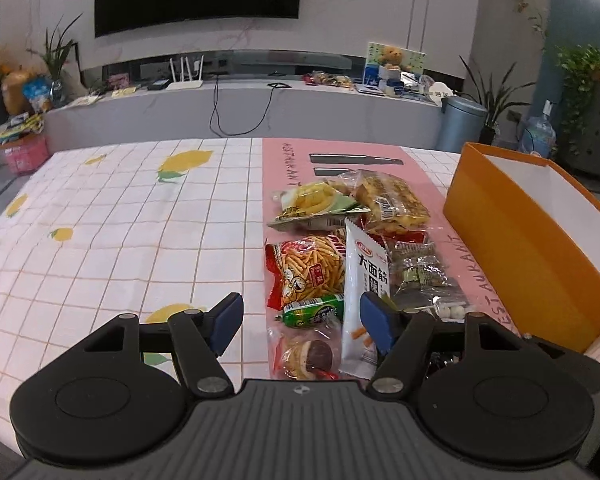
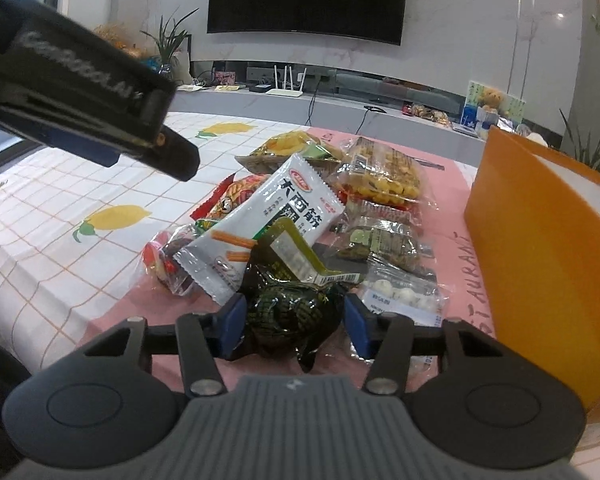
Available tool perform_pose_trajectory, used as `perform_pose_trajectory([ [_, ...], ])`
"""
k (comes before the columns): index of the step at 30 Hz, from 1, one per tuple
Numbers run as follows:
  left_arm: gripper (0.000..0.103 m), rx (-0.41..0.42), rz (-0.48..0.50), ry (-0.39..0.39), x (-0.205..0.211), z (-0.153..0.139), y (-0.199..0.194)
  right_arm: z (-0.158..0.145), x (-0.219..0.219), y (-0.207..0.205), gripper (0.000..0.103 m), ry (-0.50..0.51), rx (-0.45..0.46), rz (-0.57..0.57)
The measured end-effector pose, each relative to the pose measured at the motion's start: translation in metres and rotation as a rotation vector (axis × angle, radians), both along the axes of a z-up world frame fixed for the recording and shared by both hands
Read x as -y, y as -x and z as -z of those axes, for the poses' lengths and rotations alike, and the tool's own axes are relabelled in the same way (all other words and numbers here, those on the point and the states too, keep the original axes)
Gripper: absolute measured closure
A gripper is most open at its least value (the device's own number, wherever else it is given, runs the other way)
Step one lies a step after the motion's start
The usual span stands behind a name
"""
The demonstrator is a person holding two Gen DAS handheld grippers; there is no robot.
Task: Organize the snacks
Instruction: 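Grasp the dark green pickle pack with the right tool while the left tool approaches the white spicy strip bag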
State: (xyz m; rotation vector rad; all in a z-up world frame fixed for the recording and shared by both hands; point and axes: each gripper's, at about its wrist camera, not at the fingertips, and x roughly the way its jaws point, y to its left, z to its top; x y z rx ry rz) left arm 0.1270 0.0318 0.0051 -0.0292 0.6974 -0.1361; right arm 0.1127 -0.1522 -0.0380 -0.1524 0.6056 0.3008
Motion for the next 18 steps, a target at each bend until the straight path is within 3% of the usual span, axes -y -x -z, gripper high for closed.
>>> perform_pose_trajectory([
  [5, 0.024, -0.015, -0.017, 0.005, -0.003, 0.003, -0.003, -0.006, 0.004, 0.010, 0.051, 0.034, -0.054, 0.000],
  [12, 0.024, -0.035, -0.023, 0.003, -0.002, 0.008, -0.003, -0.007, 0.016, 0.003, 0.047, -0.052, -0.126, 0.044],
  [18, 0.024, -0.059, -0.034, 0.006, -0.003, 0.012, -0.005, 0.003, -0.002, 0.005, 0.038, 0.032, -0.049, 0.016],
])
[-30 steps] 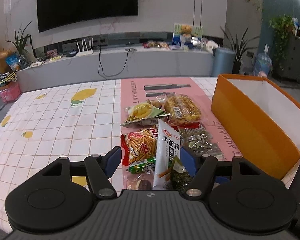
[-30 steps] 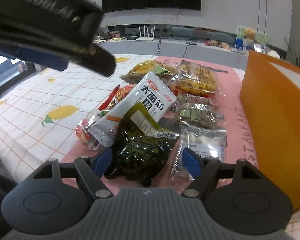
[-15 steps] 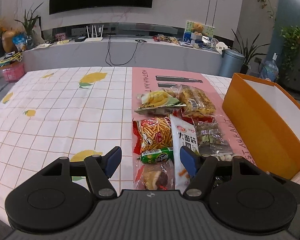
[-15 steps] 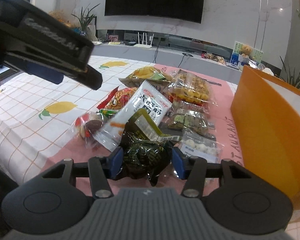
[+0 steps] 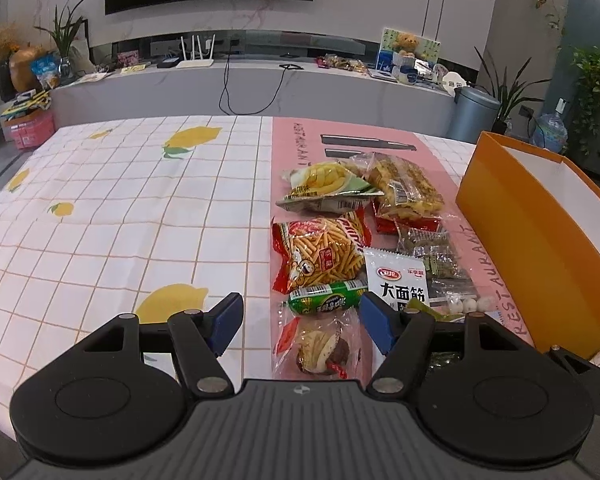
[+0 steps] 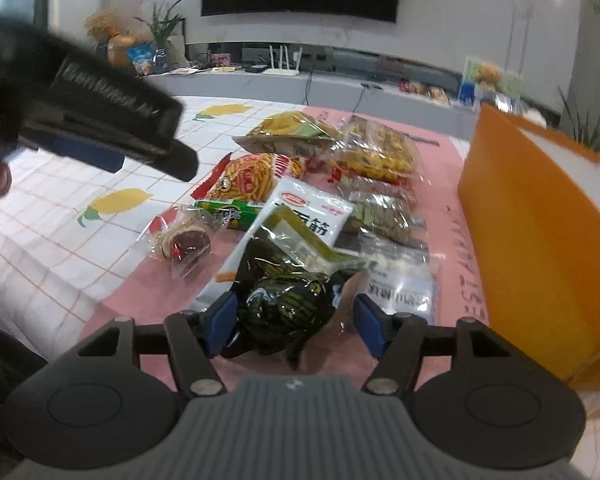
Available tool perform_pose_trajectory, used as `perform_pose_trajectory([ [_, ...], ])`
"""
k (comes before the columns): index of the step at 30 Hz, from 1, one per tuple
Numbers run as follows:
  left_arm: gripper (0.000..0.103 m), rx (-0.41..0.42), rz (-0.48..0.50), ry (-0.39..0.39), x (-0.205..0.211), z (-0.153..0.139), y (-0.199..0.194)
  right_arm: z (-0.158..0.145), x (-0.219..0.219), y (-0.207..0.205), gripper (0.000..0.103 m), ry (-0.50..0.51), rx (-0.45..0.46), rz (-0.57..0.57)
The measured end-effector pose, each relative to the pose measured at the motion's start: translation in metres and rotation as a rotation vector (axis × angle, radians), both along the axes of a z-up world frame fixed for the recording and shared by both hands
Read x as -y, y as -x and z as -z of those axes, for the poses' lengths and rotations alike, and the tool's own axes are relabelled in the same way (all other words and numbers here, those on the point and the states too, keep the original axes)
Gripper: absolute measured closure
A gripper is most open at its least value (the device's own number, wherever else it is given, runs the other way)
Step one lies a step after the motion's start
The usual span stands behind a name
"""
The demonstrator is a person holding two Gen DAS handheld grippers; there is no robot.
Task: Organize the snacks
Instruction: 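Grasp the dark green pickle pack with the right tool while the left tool approaches the white spicy strip bag, then lift the green pack with the right tool while the left tool grasps the white spicy strip bag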
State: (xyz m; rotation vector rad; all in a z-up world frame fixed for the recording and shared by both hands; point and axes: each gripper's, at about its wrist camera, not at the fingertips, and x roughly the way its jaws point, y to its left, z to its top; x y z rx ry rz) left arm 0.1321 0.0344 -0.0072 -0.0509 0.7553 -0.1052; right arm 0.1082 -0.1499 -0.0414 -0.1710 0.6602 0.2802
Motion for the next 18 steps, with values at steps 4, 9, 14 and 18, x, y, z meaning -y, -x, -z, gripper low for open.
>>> perform_pose_trajectory([
  [4, 0.024, 0.007, -0.022, 0.002, -0.002, 0.000, 0.002, 0.009, -0.010, 0.006, 0.039, 0.055, 0.072, 0.026],
  [9, 0.022, 0.004, -0.021, 0.004, -0.003, 0.001, -0.001, 0.007, -0.011, 0.009, 0.060, 0.085, 0.097, 0.028],
  [14, 0.021, -0.026, -0.013, 0.020, 0.000, 0.006, -0.015, -0.002, 0.000, 0.007, 0.060, 0.000, 0.059, 0.062],
  [18, 0.022, -0.035, -0.034, 0.045, 0.000, 0.010, -0.027, -0.009, 0.003, 0.010, 0.060, -0.031, 0.053, 0.058],
])
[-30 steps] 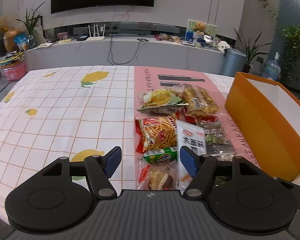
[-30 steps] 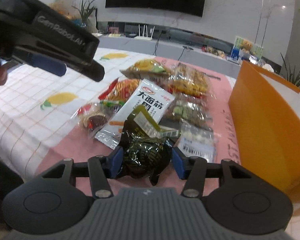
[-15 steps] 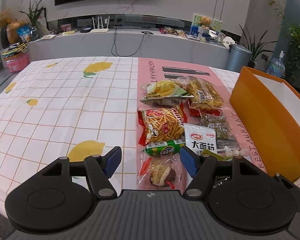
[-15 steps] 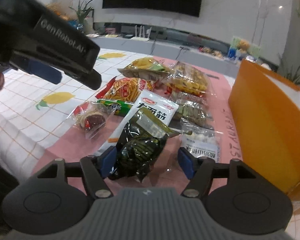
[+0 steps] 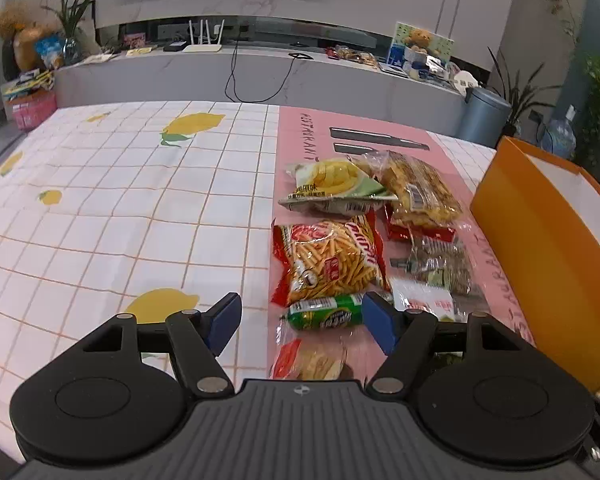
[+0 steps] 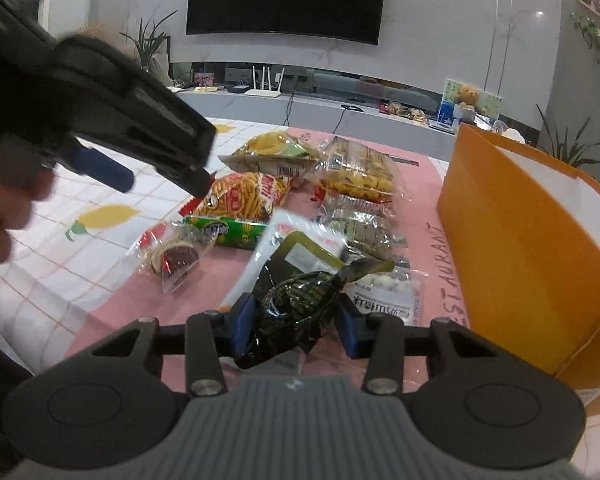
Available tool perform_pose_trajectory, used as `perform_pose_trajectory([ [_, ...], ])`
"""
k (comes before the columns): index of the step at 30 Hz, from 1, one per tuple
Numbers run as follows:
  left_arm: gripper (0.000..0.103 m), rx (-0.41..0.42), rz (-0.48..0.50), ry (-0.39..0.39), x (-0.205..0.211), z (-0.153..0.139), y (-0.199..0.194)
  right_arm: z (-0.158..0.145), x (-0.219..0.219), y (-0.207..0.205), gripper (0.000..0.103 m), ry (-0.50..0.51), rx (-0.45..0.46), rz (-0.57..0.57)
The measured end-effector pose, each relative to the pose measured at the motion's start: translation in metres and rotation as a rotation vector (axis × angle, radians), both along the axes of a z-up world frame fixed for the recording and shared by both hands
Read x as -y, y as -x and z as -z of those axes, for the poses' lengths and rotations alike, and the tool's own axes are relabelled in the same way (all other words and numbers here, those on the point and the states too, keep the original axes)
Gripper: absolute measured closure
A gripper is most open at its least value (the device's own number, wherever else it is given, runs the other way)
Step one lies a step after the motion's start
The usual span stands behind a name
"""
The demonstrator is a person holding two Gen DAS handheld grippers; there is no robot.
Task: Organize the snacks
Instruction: 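Lift the green pack with the right tool while the left tool grasps the white spicy strip bag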
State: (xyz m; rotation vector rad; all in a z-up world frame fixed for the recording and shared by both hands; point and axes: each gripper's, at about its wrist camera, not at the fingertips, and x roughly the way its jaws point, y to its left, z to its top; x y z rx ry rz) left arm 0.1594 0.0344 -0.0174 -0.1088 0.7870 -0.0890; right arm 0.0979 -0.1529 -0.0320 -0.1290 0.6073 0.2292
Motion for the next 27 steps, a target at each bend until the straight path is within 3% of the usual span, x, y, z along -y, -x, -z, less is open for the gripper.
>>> perform_pose_trajectory([
  [6, 0.022, -0.079, 0.098, 0.129, 0.011, 0.006, -0.005, -0.018, 0.014, 0.009, 0.060, -0.034, -0.017, 0.030],
  [11, 0.022, -0.073, 0.144, 0.123, 0.027, 0.012, -0.002, -0.040, 0.033, 0.022, 0.060, -0.014, 0.055, 0.068],
  [18, 0.022, -0.087, 0.171, 0.144, 0.038, 0.017, -0.003, -0.050, 0.053, 0.025, 0.060, -0.066, 0.061, 0.124],
  [22, 0.016, -0.055, 0.231, 0.067, 0.057, 0.013, 0.001, -0.054, 0.053, 0.030, 0.060, -0.071, 0.080, 0.124],
  [25, 0.016, -0.084, 0.244, 0.005, 0.074, 0.023, -0.001, -0.058, 0.060, 0.034, 0.060, -0.132, 0.085, 0.111],
  [27, 0.016, -0.110, 0.222, -0.037, 0.081, 0.033, -0.006, -0.059, 0.060, 0.036, 0.060, -0.121, 0.098, 0.114],
])
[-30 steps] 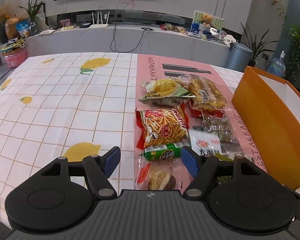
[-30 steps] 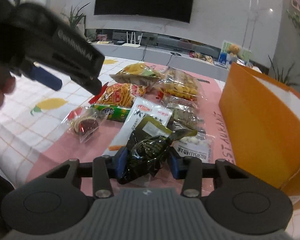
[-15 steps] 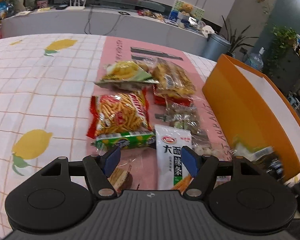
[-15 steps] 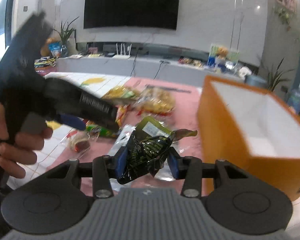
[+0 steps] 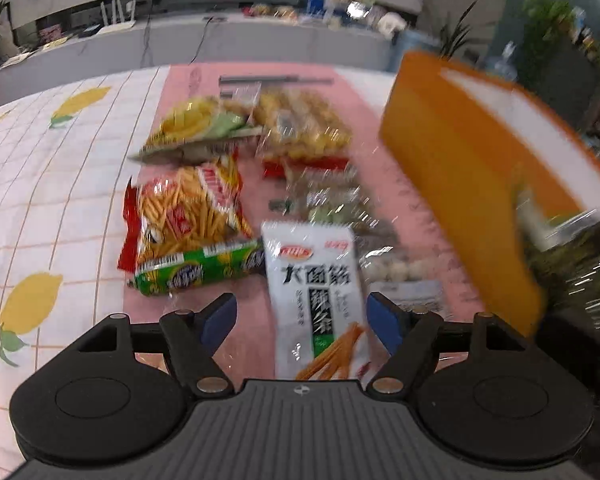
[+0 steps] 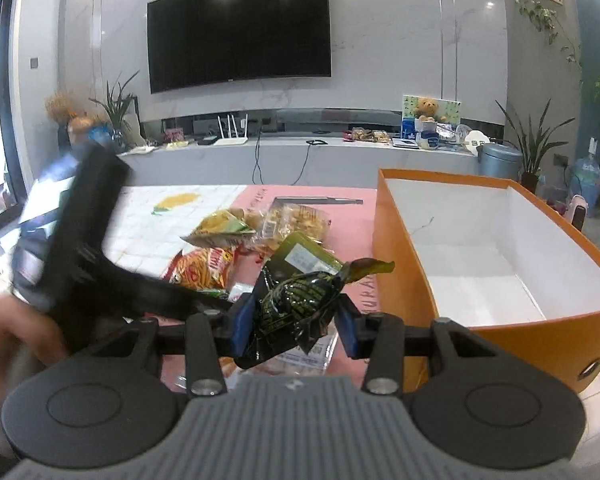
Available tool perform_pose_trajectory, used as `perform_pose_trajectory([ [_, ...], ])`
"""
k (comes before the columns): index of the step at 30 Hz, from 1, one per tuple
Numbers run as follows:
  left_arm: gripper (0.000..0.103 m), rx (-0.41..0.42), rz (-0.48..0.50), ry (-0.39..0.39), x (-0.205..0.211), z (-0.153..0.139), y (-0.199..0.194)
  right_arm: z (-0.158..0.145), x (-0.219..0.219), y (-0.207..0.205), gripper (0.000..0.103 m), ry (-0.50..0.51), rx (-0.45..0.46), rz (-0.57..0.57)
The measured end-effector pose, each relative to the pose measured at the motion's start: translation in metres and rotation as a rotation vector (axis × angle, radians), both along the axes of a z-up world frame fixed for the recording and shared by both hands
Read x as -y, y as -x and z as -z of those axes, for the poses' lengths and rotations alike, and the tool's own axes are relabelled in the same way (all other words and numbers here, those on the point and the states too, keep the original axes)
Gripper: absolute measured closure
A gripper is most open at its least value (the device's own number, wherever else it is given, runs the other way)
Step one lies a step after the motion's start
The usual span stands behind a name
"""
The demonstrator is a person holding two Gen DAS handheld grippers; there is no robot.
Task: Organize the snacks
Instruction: 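Lift the green pack with the right tool while the left tool grasps the white spicy strip bag, then drop the green pack into the orange box with the right tool while the left tool carries the white bag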
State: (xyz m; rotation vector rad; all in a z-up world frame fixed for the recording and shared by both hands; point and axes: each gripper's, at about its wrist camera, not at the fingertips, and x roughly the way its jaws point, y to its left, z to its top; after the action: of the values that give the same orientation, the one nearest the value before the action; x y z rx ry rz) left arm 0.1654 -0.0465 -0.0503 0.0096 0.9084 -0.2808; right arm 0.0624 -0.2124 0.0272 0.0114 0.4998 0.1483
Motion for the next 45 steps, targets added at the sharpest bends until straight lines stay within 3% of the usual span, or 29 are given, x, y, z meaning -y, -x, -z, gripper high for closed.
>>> perform_pose_trajectory([
  [10, 0.000, 0.075, -0.034, -0.111, 0.019, 0.014, 0.002, -0.002, 0.000, -0.002, 0.060, 0.007, 0.006, 0.003],
  [13, 0.000, 0.104, -0.014, -0.160, 0.028, 0.019, 0.003, -0.001, 0.000, -0.002, 0.060, 0.022, 0.012, 0.010],
  [15, 0.017, 0.101, -0.010, -0.141, 0.027, 0.017, 0.003, -0.001, -0.003, -0.001, 0.060, 0.029, 0.016, 0.012],
  [16, 0.047, 0.101, -0.004, -0.120, 0.025, 0.015, 0.005, -0.001, -0.003, -0.001, 0.060, 0.033, 0.016, 0.013],
  [21, 0.048, 0.136, 0.004, -0.162, 0.022, 0.014, 0.012, -0.001, -0.006, 0.000, 0.060, 0.036, 0.025, 0.014],
  [29, 0.049, 0.155, -0.028, -0.063, 0.004, -0.010, 0.018, -0.006, 0.003, 0.006, 0.060, -0.019, 0.048, 0.010],
  [34, 0.049, 0.219, -0.037, -0.008, -0.003, -0.030, 0.025, -0.020, 0.027, 0.011, 0.060, -0.135, 0.085, 0.034],
  [38, 0.049, 0.238, -0.080, -0.013, -0.006, -0.046, 0.022, -0.041, 0.056, 0.015, 0.060, -0.252, 0.129, 0.076],
  [45, 0.049, 0.306, -0.080, 0.074, -0.014, -0.079, 0.031, -0.063, 0.096, 0.017, 0.060, -0.132, 0.213, 0.218],
])
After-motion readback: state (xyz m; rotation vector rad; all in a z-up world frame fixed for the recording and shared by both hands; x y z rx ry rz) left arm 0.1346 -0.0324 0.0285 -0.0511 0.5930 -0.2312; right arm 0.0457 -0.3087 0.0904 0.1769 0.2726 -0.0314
